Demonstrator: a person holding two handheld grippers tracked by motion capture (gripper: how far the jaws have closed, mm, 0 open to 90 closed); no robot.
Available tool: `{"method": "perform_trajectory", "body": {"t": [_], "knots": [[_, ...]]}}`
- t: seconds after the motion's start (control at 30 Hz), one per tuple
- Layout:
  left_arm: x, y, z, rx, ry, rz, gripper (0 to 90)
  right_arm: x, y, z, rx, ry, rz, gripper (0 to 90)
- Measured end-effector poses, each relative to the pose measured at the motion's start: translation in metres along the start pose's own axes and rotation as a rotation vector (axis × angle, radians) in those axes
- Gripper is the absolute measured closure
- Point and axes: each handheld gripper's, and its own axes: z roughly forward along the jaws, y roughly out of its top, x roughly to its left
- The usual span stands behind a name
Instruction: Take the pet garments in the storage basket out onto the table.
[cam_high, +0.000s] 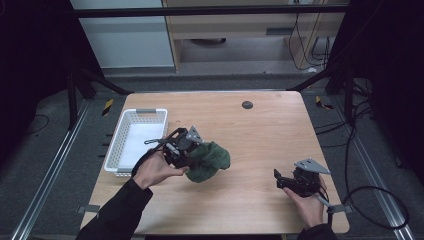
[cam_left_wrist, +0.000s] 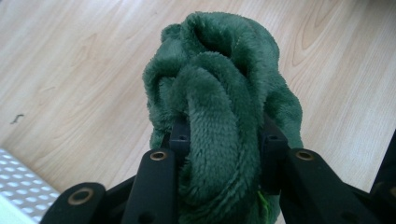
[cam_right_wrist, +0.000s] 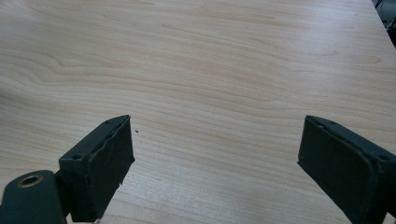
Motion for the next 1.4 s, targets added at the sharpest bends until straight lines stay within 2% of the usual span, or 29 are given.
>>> {"method": "perform_trajectory", "body": {"t": [0.53, 1.07, 1.4], "knots": [[-0.009, 0.006, 0.036, 0.056, -0.062, 0.043, 66.1, 0.0, 0.001, 0.0, -0.003, -0.003, 0.0, 10.2], [-0.018, -0.002, 0.077, 0.103, -0.102, 0.051, 65.5, 0.0, 0.001, 0.0, -0.003, -0.004, -0.004, 10.3], [-0.018, -0.005, 0.087, 0.119, -0.116, 0.062, 63.3, 0.0, 0.0, 0.0, -0.002, -0.003, -0.005, 10.3]]}}
